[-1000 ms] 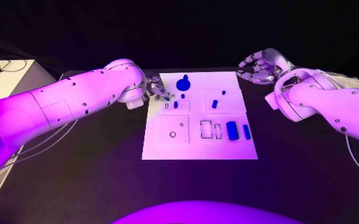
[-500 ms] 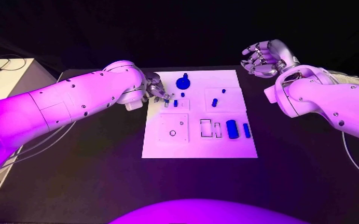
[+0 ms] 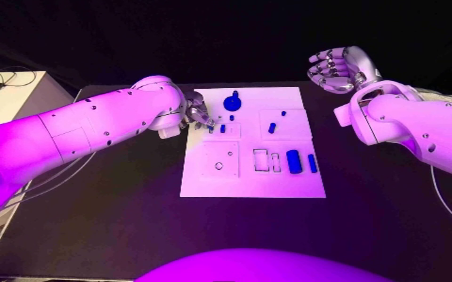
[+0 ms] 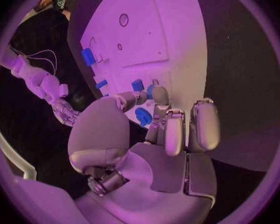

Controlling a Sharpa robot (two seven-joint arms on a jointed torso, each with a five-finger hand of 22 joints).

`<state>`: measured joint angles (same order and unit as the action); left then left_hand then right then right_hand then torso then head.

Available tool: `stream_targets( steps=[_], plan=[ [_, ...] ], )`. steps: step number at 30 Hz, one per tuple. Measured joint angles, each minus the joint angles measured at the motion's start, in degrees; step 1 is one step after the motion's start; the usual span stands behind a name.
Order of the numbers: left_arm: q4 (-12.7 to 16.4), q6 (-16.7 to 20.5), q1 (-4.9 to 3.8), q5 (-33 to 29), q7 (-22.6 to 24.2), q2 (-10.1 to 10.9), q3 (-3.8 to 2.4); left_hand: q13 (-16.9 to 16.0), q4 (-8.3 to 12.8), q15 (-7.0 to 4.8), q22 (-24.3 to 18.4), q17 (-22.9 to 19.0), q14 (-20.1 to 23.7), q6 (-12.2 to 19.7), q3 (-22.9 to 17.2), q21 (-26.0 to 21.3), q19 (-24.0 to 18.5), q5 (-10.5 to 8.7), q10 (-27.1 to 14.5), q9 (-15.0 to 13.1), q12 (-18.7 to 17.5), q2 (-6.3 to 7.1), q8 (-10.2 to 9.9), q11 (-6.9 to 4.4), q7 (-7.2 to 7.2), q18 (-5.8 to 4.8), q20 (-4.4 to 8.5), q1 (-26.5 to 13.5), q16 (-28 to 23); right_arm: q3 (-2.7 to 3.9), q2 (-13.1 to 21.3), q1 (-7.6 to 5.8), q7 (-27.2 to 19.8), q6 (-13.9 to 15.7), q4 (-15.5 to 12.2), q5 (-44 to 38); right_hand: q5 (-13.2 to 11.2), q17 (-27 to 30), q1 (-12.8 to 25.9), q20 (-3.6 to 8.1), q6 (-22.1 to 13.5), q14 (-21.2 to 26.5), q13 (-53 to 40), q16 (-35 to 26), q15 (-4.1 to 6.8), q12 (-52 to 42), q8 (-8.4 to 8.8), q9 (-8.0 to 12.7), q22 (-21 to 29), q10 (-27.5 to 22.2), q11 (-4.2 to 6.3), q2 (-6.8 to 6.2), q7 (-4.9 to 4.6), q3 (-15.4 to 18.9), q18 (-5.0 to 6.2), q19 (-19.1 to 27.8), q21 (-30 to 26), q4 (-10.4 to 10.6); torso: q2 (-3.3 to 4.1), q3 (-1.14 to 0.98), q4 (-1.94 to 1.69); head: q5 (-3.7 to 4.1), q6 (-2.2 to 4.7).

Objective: Assemble the parts on the task board

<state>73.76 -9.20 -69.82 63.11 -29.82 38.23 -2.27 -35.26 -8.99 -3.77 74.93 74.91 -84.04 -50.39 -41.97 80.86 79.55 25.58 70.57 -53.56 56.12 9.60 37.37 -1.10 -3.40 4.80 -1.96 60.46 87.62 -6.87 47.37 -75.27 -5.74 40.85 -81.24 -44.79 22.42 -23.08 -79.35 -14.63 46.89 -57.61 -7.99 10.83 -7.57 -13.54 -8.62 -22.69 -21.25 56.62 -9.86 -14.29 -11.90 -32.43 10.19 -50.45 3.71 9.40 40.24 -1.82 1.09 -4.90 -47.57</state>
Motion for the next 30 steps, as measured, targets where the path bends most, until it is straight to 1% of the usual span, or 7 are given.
stream_targets(
  steps=[5,7,9,16,26,27,30],
  plan=[
    [0.03,-0.20,0.19,0.57,-0.04,0.02,0.00,0.00,0.00,0.00,0.00,0.00,0.00,0.01,0.00,0.00,0.00,0.00,0.00,0.00,0.00,-0.09,0.00,0.00,-0.01,0.00,0.00,-0.01,0.00,-0.01,-0.01,0.01,-0.82,-0.44,0.22,1.21,0.00,2.13,0.41,-0.77,0.09,1.02,2.73,-2.30,-1.02,1.40,0.99,0.61,4.02,-1.09,-1.09,0.20,-0.09,0.39,0.01,1.93,0.00,-0.72,0.01,0.04,-0.01,-0.12,-0.06],
    [0.02,-0.26,0.33,0.81,-0.05,-0.02,0.00,0.00,0.00,0.00,0.00,0.00,0.00,0.01,0.00,0.00,0.00,0.00,0.00,0.00,0.00,-0.09,-0.01,0.00,-0.01,0.00,0.00,-0.01,0.00,-0.02,-0.03,0.01,-1.09,-0.59,0.25,1.61,0.00,2.86,0.71,-0.76,-0.14,1.23,3.46,-2.97,-1.23,1.72,1.10,0.82,5.16,-1.12,-1.12,0.49,-0.22,0.50,0.00,2.30,0.00,-0.83,0.01,0.03,-0.01,-0.15,-0.07],
    [0.02,-0.29,0.45,1.05,-0.06,-0.06,0.00,0.01,0.00,0.00,0.00,0.00,0.00,0.01,0.00,0.00,0.00,0.00,0.00,0.00,0.00,-0.09,-0.01,0.00,-0.01,0.00,0.00,-0.01,-0.01,-0.02,-0.06,0.02,-1.32,-0.72,0.26,1.93,0.00,3.18,0.71,-0.76,-0.33,1.23,3.74,-3.08,-1.23,1.80,1.23,0.83,5.62,-1.33,-1.32,0.49,-0.06,0.55,0.00,2.30,0.00,-0.88,0.02,0.07,0.00,-0.18,-0.07],
    [0.20,-0.29,0.68,2.11,-0.04,-0.03,-0.13,0.01,0.00,0.00,-0.01,0.00,0.00,0.04,0.00,0.00,0.00,0.00,0.00,0.01,0.00,-0.09,-0.01,0.01,-0.04,0.00,0.00,-0.01,-0.01,-0.02,-0.13,0.02,-1.93,-1.08,0.28,2.85,-0.01,3.82,0.70,-0.87,-0.44,1.43,4.17,-3.59,-1.43,2.22,1.56,1.09,6.51,-1.62,-1.44,0.49,0.06,0.79,0.00,2.41,0.00,-1.11,0.04,0.08,0.08,-0.24,-0.26],
    [0.38,-0.34,0.77,2.92,0.01,0.01,-0.17,0.01,0.00,0.00,-0.01,0.00,0.00,0.11,0.00,0.00,-0.01,-0.01,-0.01,0.01,0.00,-0.08,-0.03,0.01,-0.10,0.00,0.00,-0.01,-0.02,-0.03,-0.28,0.03,-2.19,-1.17,0.39,3.44,-0.01,4.02,0.70,-0.96,-0.53,1.43,4.20,-3.74,-1.43,2.25,1.56,1.12,6.81,-1.70,-1.36,0.49,0.14,0.79,0.00,2.49,0.01,-1.11,0.04,0.08,0.04,-0.13,-0.51],
    [0.38,-0.35,0.77,2.97,0.02,0.01,-0.17,0.01,0.00,0.00,-0.01,0.00,0.00,0.11,0.00,0.00,-0.01,-0.02,-0.01,0.01,0.00,-0.09,-0.09,0.01,-0.11,0.00,-0.01,-0.01,-0.02,-0.03,-0.28,0.04,-2.21,-1.17,0.39,3.48,-0.01,4.07,0.70,-0.96,-0.53,1.43,4.20,-3.74,-1.43,2.25,1.77,1.12,6.88,-1.70,-1.36,0.49,0.14,0.79,0.00,2.49,0.01,-1.11,0.04,0.08,0.03,-0.13,-0.52],
    [0.38,-0.40,0.77,3.04,0.02,0.02,-0.17,0.02,0.00,0.00,-0.01,0.00,0.00,0.12,0.00,0.00,-0.01,-0.02,0.19,0.02,-0.01,-0.08,-0.11,0.21,-0.11,0.00,-0.01,-0.02,-0.02,-0.03,-0.28,0.04,-2.23,-1.17,0.41,3.55,-0.01,4.07,0.70,-0.96,-0.53,1.43,4.22,-3.74,-1.43,2.25,1.77,1.17,6.91,-1.81,-1.46,0.49,0.14,0.79,0.00,2.49,0.01,-1.11,0.04,0.07,0.04,-0.13,-0.61]
  ],
)
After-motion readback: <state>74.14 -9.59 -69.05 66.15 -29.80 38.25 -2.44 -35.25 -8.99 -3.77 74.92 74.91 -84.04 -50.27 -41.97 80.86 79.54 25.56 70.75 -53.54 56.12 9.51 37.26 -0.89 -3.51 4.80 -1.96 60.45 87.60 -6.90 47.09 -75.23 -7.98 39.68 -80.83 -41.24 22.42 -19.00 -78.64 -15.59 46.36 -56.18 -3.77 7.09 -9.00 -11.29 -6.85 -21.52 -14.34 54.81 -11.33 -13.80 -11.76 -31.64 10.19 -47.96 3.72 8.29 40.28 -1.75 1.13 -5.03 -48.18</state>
